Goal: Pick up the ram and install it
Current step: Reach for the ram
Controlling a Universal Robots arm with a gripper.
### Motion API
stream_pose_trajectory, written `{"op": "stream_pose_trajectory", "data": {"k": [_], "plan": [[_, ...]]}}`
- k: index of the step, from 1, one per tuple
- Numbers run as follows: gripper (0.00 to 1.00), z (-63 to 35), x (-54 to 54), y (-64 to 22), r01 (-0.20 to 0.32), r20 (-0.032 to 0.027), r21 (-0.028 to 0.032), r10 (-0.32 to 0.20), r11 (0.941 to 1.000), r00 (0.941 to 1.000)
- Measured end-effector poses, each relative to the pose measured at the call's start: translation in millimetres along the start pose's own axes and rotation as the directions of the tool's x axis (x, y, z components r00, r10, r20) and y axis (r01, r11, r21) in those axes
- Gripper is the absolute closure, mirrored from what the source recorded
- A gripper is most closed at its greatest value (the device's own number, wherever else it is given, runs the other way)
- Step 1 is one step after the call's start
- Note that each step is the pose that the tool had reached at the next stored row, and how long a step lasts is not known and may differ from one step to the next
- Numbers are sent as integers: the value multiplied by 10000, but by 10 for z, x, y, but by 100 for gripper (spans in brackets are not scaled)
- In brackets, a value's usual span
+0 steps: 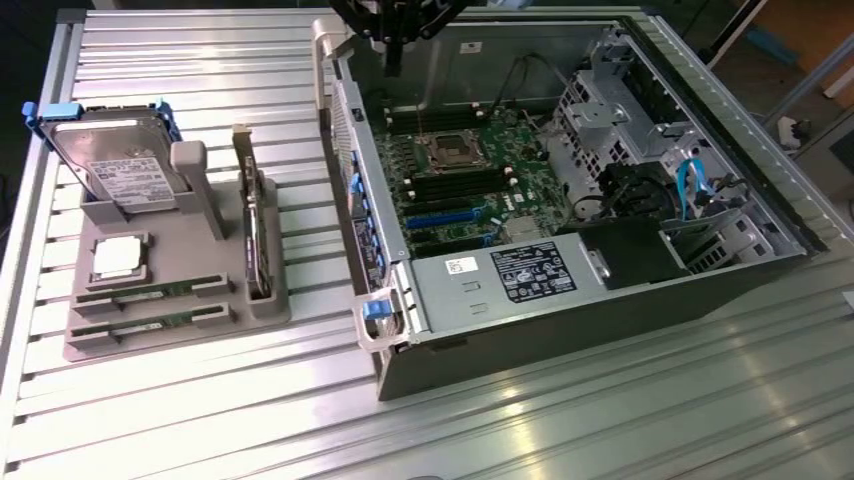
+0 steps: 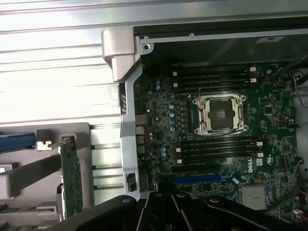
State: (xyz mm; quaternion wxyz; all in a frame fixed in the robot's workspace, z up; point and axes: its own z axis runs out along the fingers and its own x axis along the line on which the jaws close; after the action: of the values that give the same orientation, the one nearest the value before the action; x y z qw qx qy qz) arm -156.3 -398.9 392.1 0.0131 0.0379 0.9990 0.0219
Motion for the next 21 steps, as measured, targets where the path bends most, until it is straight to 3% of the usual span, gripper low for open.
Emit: {"op": "stream_pose_trajectory", "data": {"k": [21], "plan": [[89, -14, 524, -39, 0, -1, 1, 0, 10000, 10000]]}}
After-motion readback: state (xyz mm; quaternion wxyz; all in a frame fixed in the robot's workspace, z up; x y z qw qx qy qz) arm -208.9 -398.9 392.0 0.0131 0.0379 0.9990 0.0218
